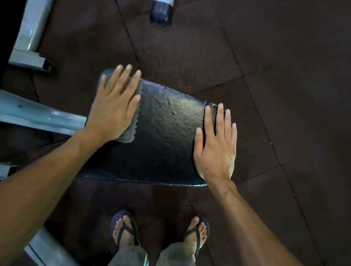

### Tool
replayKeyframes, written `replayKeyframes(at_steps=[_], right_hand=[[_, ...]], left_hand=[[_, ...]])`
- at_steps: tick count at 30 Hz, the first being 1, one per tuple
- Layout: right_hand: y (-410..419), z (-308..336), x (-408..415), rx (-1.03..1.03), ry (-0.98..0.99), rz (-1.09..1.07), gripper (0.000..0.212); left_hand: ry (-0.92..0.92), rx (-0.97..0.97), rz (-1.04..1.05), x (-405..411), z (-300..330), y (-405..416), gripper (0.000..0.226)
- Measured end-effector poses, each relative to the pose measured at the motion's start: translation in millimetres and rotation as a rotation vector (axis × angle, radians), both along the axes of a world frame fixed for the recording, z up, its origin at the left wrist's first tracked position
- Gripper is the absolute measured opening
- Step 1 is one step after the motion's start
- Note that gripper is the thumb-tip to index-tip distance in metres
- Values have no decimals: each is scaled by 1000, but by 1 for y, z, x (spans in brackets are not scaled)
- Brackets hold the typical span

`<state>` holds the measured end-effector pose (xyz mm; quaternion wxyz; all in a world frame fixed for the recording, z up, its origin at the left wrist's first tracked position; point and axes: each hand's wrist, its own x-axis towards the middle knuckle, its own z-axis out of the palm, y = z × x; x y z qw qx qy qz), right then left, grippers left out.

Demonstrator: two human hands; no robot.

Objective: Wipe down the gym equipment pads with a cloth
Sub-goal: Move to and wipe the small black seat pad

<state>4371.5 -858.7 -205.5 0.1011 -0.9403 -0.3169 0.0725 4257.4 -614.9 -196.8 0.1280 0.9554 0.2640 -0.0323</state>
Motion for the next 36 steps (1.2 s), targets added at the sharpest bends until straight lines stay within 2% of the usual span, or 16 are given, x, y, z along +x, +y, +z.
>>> replayKeyframes(at_steps=[4,7,10,13,16,21,24,27,30,32,36], right_hand=[[3,-2,-3,-31,-21,-13,56],[2,-2,-3,-38,-27,-16,57],[-1,-3,-1,-20,-28,-3,56],[-3,-4,1,30,-24,-2,55],[-3,-3,1,43,-34,-7,56],[1,-4,-3,-6,-54,-24,56],[0,-5,-3,-6,-56,-19,57],[-4,-7,-1,46,-50,-6,56],[-5,-8,0,68,-54,-3,55],[-5,-7,-1,66,-60,-7,55],[-2,-6,-3,49,-63,-19,56]], left_hand=[[84,43,119,-53,7,-66,58],[52,24,-61,-29,4,-124,57],[5,-11,-192,31,1,-103,57],[61,1,-82,50,1,-37,57],[-3,0,3,11,0,-8,55],[58,57,67,-57,4,-85,57],[22,43,-78,-25,2,-124,57],[-12,11,-218,26,-3,-105,56],[39,17,-98,39,-1,-43,56],[4,2,29,18,1,-14,56],[-24,21,158,-40,1,-42,57]])
